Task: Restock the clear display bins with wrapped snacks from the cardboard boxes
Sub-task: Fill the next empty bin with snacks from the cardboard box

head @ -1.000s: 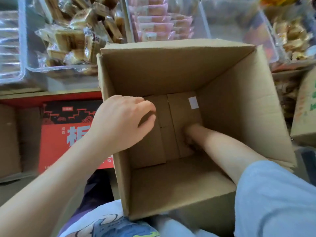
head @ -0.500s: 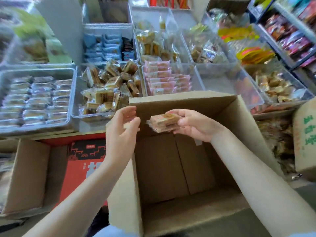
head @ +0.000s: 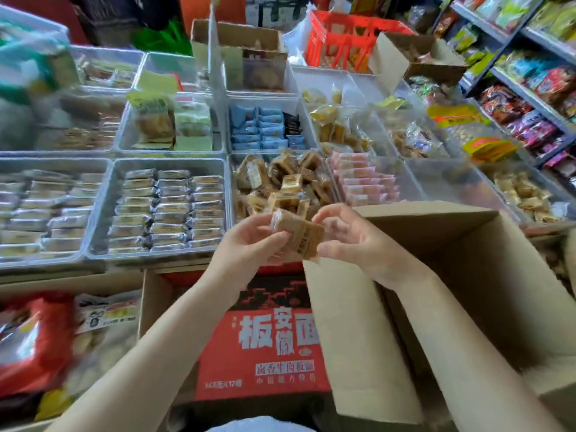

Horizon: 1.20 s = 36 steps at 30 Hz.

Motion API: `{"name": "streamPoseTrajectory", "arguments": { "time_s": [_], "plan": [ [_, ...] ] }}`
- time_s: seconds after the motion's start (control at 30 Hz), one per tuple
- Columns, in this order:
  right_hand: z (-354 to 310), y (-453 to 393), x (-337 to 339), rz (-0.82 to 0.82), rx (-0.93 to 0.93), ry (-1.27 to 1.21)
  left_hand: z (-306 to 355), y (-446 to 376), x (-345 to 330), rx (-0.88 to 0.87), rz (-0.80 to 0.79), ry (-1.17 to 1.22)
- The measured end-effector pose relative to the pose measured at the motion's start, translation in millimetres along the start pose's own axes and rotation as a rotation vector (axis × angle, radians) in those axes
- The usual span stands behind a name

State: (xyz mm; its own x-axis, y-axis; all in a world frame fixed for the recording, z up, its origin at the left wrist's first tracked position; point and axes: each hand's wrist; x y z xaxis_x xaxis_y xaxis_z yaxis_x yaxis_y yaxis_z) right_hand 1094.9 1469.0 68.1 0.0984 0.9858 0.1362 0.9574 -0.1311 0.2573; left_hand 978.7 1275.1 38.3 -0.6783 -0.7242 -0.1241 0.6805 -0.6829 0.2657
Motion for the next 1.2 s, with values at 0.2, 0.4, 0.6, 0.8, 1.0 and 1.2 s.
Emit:
{"name": "streamPoseTrajectory", "arguments": {
  "time_s": [0.2, 0.4, 0.6, 0.8, 1.0, 1.2],
  "plan": [
    [-12, -80, -101, 0.1, 0.006, 0.231, -9, -4, 128, -0.028, -0.043, -0.244],
    [-19, -151, -145, 0.081, -0.085, 0.591, -22, -35, 201, -0.028, -0.007, -0.412],
    [-26, -237, -133, 0.254, -0.101, 0.904, -38, -91, 241, 0.018, 0.135, -0.553],
    [-16, -356, -120, 0.364, 0.043, 1.095, -44, -139, 262, 0.069, 0.151, -0.58],
    [32, -436, -116, 0.19, 0.126, 1.382, -60, -182, 284, 0.126, 0.17, -0.621],
    [62, -457, -116, 0.123, 0.193, 1.352, -73, -212, 290, 0.1, 0.142, -0.698]
  ]
}}
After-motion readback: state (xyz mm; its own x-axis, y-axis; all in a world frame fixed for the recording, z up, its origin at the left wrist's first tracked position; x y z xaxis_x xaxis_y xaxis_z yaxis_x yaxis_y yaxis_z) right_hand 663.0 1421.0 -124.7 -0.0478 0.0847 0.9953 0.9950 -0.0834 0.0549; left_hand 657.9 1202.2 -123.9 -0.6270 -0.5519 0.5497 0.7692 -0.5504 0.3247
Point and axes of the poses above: each hand's wrist, its own y-axis away from the middle knuckle, its own x-axis out of the back of the hand, z = x × y, and after that the axes turned 3 degrees about -y, right-handed
